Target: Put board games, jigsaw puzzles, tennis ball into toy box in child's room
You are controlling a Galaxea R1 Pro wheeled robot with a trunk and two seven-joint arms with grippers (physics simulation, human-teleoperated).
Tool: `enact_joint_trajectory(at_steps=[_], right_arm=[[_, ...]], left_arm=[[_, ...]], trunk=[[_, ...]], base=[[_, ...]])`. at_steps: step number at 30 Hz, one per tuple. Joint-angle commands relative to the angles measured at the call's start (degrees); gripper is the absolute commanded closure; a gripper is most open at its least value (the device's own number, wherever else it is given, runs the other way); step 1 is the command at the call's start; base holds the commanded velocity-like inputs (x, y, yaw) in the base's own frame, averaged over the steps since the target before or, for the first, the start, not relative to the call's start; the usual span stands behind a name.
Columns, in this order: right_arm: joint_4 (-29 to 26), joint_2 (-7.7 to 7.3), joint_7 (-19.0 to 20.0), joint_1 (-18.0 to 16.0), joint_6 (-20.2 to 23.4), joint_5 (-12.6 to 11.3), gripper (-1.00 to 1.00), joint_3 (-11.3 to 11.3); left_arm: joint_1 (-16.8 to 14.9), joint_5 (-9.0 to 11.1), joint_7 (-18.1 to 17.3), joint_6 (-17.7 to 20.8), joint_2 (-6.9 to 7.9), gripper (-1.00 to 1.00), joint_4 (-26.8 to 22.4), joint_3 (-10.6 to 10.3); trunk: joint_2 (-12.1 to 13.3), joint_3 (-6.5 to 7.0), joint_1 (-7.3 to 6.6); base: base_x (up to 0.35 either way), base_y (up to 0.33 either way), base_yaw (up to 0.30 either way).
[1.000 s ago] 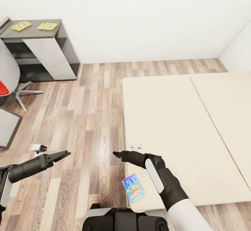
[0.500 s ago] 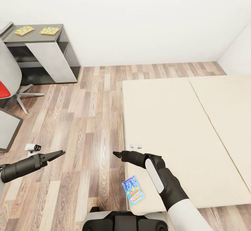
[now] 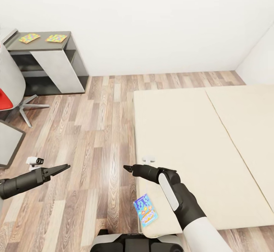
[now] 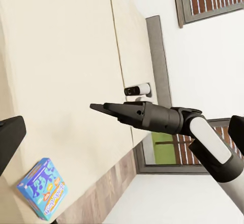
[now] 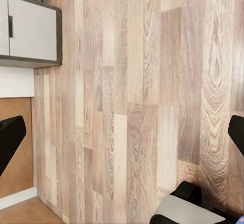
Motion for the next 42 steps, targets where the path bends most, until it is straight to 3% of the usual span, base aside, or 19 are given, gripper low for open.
enact_joint_trajectory(at_steps=[1, 42], right_arm=[[-0.05, 0.02, 0.09, -0.02, 0.28, -0.01, -1.0, -0.05], [0.39, 0.02, -2.38, 1.17, -2.71, -0.03, -1.0, -0.05]], left_arm=[[-0.02, -0.07, -0.26, 0.61, 0.09, -1.0, -0.01, 0.0], [0.31, -0.17, -0.26, -1.29, 0.68, -1.0, 0.51, -0.13]], trunk=[[-0.09, 0.03, 0.03], [-0.09, 3.9, 0.03]], base=[[0.0, 0.0, 0.0], [0.0, 0.0, 0.0]])
